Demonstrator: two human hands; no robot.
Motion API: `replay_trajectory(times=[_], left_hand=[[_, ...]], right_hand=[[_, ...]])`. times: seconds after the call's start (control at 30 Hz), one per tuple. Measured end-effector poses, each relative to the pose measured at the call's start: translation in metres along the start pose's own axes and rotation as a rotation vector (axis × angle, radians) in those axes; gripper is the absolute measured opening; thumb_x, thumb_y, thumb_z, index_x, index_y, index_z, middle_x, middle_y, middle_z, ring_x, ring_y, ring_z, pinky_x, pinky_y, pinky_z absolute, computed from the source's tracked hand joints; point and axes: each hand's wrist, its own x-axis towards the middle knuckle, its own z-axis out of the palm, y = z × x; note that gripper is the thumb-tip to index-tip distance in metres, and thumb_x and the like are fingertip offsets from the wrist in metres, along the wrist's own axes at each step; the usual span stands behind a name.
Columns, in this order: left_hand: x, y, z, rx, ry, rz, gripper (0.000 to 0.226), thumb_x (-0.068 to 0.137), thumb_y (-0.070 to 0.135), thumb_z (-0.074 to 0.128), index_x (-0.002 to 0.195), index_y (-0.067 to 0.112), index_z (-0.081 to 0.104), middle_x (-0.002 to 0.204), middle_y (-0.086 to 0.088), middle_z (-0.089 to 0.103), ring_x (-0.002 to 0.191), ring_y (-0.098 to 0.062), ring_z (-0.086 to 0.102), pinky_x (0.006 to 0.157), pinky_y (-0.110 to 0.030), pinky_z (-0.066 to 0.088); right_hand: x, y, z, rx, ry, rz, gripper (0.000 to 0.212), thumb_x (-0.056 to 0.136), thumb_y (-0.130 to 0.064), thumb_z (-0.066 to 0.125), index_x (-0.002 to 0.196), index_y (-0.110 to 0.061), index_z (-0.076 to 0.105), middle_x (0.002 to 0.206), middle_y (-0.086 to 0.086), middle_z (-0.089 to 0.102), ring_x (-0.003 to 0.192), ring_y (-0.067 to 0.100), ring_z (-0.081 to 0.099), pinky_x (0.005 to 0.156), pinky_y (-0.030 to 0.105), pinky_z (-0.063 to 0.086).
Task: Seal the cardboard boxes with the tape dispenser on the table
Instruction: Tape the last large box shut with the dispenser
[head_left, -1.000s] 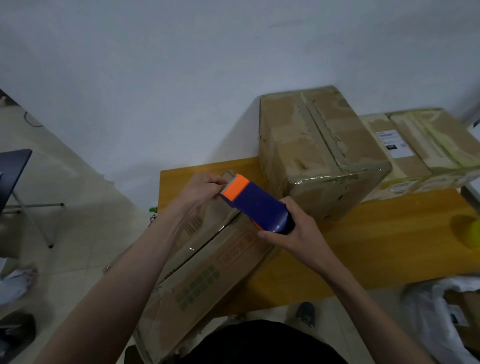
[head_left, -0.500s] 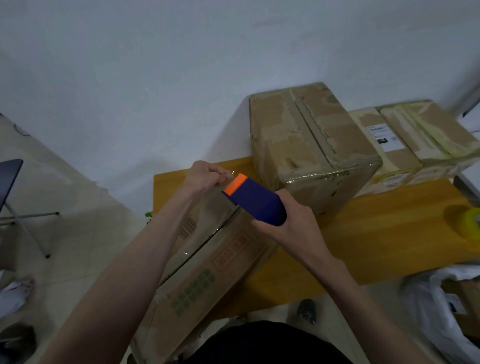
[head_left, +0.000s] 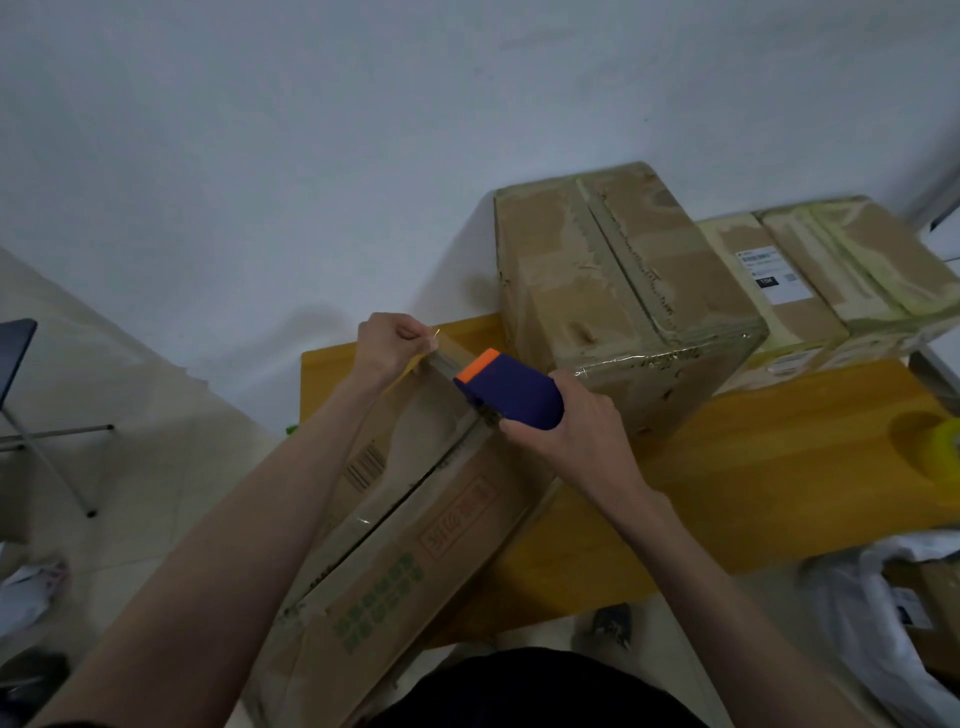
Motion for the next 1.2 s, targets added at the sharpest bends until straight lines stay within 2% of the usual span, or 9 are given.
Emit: replay_trajectory(times=[0.17, 0.37, 0.5, 0.57, 0.63, 0.73, 0.8, 1.0, 1.2], left_hand=[[0.009, -0.010, 0.007, 0.046, -0.042, -0.019, 0.017, 0.075, 0.012, 0.087, 0.087, 0.008, 0.076, 0.082, -0.006, 0.073, 0.082, -0.017, 0.069, 0.079, -0.029, 0.056], [0.014, -0.018, 0.012, 0.050, -0.065, 0.005, 0.018, 0.077, 0.012, 0.085, 0.090, 0.006, 0.075, 0.070, 0.004, 0.066, 0.064, -0.008, 0.063, 0.057, -0.011, 0.048], [0.014, -0.024, 0.016, 0.132, -0.073, 0.008, 0.033, 0.083, 0.024, 0.081, 0.111, 0.007, 0.074, 0.102, -0.010, 0.073, 0.098, -0.025, 0.069, 0.082, -0.027, 0.052], [0.013, -0.025, 0.014, 0.249, -0.109, 0.012, 0.059, 0.087, 0.033, 0.077, 0.139, 0.012, 0.059, 0.126, -0.013, 0.067, 0.110, -0.030, 0.066, 0.097, -0.035, 0.050], [0.009, -0.027, 0.011, 0.315, -0.105, 0.029, 0.073, 0.090, 0.039, 0.074, 0.151, 0.015, 0.043, 0.143, -0.011, 0.056, 0.119, -0.032, 0.061, 0.106, -0.043, 0.046], [-0.008, -0.029, 0.014, 0.278, 0.001, 0.113, 0.052, 0.091, 0.031, 0.072, 0.140, 0.020, 0.056, 0.136, -0.004, 0.055, 0.104, -0.026, 0.064, 0.095, -0.044, 0.053], [-0.019, -0.030, 0.019, 0.225, 0.029, 0.121, 0.035, 0.091, 0.025, 0.072, 0.126, 0.020, 0.066, 0.129, -0.003, 0.058, 0.093, -0.020, 0.065, 0.089, -0.037, 0.054], [-0.022, -0.035, 0.018, 0.081, 0.023, 0.084, 0.023, 0.089, 0.009, 0.071, 0.110, 0.015, 0.078, 0.108, 0.004, 0.074, 0.098, -0.009, 0.064, 0.075, -0.008, 0.041], [-0.011, -0.048, 0.007, 0.098, -0.109, 0.173, 0.022, 0.085, 0.012, 0.077, 0.106, 0.019, 0.079, 0.107, 0.004, 0.071, 0.101, -0.014, 0.065, 0.088, -0.024, 0.051]], right_hand=[[0.012, 0.005, 0.007, -0.001, -0.028, 0.016, 0.049, 0.078, -0.057, 0.074, 0.103, -0.023, 0.050, 0.088, -0.010, 0.057, 0.075, 0.008, 0.060, 0.064, 0.029, 0.053], [0.015, 0.008, 0.010, 0.006, -0.051, 0.032, 0.048, 0.078, -0.056, 0.074, 0.101, -0.022, 0.049, 0.087, -0.008, 0.057, 0.074, 0.009, 0.059, 0.063, 0.029, 0.052], [0.017, 0.009, 0.009, 0.018, -0.058, 0.046, 0.047, 0.078, -0.054, 0.075, 0.099, -0.020, 0.052, 0.086, -0.005, 0.057, 0.073, 0.010, 0.058, 0.057, 0.026, 0.047], [0.019, 0.009, 0.007, 0.015, -0.069, 0.057, 0.045, 0.079, -0.053, 0.076, 0.100, -0.020, 0.053, 0.087, -0.007, 0.056, 0.076, 0.008, 0.056, 0.057, 0.022, 0.042], [0.022, 0.012, 0.005, -0.013, -0.074, 0.064, 0.044, 0.080, -0.053, 0.075, 0.099, -0.020, 0.054, 0.088, -0.006, 0.056, 0.078, 0.011, 0.056, 0.058, 0.021, 0.042], [0.025, 0.017, -0.001, -0.027, -0.107, 0.084, 0.044, 0.080, -0.055, 0.075, 0.098, -0.020, 0.055, 0.088, -0.005, 0.055, 0.079, 0.012, 0.055, 0.059, 0.022, 0.040], [0.026, 0.017, -0.006, 0.017, -0.159, 0.118, 0.044, 0.081, -0.053, 0.075, 0.102, -0.021, 0.055, 0.088, -0.007, 0.054, 0.078, 0.007, 0.053, 0.058, 0.020, 0.038], [0.024, 0.013, -0.008, 0.073, -0.261, 0.134, 0.049, 0.077, -0.049, 0.080, 0.109, -0.022, 0.054, 0.096, -0.005, 0.056, 0.084, 0.011, 0.056, 0.063, 0.024, 0.043], [0.008, 0.011, 0.002, 0.082, -0.315, 0.128, 0.043, 0.078, -0.048, 0.076, 0.099, -0.024, 0.049, 0.092, -0.001, 0.053, 0.079, 0.015, 0.051, 0.062, 0.026, 0.039]])
